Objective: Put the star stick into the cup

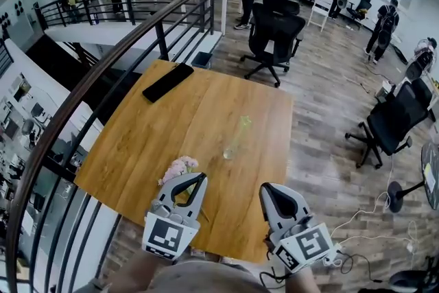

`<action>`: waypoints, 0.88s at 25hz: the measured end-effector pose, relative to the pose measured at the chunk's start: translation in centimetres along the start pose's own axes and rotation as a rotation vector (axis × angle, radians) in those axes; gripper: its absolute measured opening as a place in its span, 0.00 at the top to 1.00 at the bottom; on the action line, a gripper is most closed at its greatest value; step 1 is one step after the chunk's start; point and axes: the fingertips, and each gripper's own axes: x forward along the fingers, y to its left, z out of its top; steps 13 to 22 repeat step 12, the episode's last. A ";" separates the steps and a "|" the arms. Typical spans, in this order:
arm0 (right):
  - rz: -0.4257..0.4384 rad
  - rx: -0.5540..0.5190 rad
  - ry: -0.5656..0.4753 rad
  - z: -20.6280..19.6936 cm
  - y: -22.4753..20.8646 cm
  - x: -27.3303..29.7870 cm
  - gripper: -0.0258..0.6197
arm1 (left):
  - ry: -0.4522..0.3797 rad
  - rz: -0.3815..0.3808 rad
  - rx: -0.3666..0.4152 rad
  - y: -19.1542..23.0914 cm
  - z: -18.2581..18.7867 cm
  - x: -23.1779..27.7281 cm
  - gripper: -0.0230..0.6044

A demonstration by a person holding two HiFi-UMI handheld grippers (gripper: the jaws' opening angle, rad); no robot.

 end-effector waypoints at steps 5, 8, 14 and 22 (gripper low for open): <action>0.003 -0.003 0.005 0.0 0.1 0.0 0.91 | -0.006 0.006 -0.006 0.3 0.4 0.0 0.94; 0.006 0.000 -0.001 0.2 0.0 0.1 0.91 | -0.010 0.006 -0.005 0.2 0.7 0.1 0.94; 0.010 -0.007 0.002 0.3 -0.2 0.1 0.91 | -0.012 0.003 0.001 0.2 0.9 0.4 0.94; 0.010 -0.007 0.002 0.3 -0.2 0.1 0.91 | -0.012 0.003 0.001 0.2 0.9 0.4 0.94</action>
